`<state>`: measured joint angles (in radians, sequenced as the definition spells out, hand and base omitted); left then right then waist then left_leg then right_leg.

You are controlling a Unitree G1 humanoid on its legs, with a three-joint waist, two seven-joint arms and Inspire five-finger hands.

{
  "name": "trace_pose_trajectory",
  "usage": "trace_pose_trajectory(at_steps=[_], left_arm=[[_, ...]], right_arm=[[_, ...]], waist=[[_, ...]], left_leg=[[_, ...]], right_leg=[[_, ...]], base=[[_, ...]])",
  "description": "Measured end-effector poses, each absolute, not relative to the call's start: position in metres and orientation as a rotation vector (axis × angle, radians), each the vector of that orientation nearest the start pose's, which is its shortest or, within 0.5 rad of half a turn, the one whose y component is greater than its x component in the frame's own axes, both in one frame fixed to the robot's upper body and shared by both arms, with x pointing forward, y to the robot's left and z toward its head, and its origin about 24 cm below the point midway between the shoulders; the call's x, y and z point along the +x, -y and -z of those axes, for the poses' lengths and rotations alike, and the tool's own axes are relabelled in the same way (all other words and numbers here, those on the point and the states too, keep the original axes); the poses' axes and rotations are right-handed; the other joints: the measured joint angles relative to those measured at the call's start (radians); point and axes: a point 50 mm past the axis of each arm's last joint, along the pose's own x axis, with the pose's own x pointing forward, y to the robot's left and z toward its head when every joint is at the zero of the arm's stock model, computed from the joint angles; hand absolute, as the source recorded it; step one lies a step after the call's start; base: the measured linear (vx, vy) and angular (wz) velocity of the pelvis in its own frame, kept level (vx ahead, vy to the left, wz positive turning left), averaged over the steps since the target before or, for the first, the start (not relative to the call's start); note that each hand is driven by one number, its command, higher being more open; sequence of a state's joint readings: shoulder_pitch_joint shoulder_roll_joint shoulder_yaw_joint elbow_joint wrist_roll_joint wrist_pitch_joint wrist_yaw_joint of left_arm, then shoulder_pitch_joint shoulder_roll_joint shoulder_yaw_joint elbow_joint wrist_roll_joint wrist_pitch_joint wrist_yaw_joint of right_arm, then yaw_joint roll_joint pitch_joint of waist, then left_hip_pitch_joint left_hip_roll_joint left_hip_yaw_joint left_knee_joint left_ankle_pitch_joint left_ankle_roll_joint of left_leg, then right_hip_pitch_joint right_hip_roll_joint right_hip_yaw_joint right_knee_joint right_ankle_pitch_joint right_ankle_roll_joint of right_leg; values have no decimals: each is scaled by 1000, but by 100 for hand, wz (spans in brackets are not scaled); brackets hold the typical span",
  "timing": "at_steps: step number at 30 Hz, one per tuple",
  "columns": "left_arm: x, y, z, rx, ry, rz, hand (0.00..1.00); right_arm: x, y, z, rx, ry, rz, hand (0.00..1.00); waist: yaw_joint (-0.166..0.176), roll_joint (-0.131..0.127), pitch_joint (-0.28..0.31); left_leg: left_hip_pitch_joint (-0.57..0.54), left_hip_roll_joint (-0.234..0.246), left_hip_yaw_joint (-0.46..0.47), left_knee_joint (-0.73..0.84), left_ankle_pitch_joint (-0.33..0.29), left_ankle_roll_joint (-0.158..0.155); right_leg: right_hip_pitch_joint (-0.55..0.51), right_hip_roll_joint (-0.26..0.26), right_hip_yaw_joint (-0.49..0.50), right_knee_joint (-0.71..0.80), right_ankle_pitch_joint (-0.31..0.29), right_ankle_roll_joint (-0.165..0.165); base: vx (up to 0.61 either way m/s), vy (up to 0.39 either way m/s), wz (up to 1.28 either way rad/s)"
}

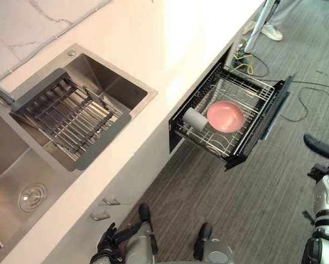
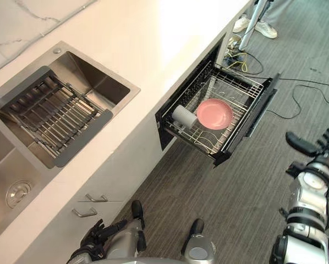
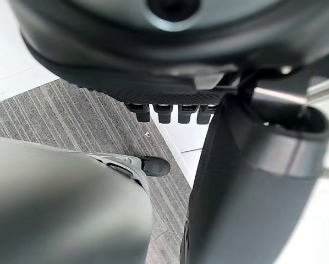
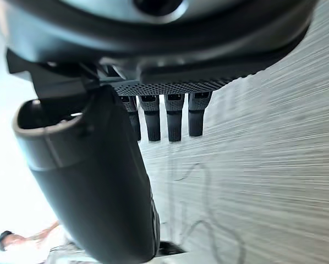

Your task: Walk over to the sink, pick up the cup, carry it to the dishwasher, place the cup inside the dishwasher, then close the dishwasher door

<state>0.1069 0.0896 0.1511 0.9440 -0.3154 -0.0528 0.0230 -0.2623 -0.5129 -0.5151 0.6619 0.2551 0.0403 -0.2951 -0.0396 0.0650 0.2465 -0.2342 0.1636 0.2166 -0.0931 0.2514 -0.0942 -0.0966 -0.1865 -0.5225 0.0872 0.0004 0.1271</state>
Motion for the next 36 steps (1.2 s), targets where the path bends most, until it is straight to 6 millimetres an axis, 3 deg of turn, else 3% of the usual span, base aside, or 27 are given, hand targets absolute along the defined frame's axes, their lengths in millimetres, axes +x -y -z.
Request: trace_pose_trajectory(at_steps=[4,8,13,18,27,31,36], left_arm=[[111,-202,150,-277,-940,-390,100],[122,-199,147,-283,-909,-384,100],[145,-198,136,-298,-830,-367,100],[162,-190,128,-313,-781,-324,100],[168,-178,126,-313,-776,-236,100],[166,-169,127,-315,-787,-195,100],[156,-166,131,-324,-804,-203,100]], right_arm=[[239,377,-30,24,-239,909,0],[251,370,-43,37,-186,880,0],[284,360,-89,-4,-53,819,0],[314,351,-150,-172,67,721,0],[338,365,-186,-375,-20,697,0],[350,363,-208,-463,-36,672,0],[363,352,-227,-517,-27,646,0]], waist=[[0,35,22],[13,61,73],[15,75,147],[26,115,190],[31,158,214],[57,195,213],[88,207,204]], left_leg=[[-35,-7,22,0,1,1],[-51,-13,35,1,9,12],[-72,-23,41,5,15,21],[-102,-43,35,5,19,26],[-142,-79,-42,6,37,44],[-164,-90,-81,6,44,43],[-180,-112,-137,6,62,44]], right_leg=[[-56,-9,29,20,9,-6],[-111,-30,56,81,-3,-8],[-176,-56,80,155,-32,-13],[-226,-87,83,211,-54,-8],[-258,-138,41,297,-94,1],[-279,-164,13,359,-124,-1],[-284,-208,-34,446,-182,-2]], base=[[-10,-3,-13],[17,-7,-11],[9,-16,-6],[-11,-10,5],[-20,-25,20],[-63,-33,26],[-23,-57,36]])
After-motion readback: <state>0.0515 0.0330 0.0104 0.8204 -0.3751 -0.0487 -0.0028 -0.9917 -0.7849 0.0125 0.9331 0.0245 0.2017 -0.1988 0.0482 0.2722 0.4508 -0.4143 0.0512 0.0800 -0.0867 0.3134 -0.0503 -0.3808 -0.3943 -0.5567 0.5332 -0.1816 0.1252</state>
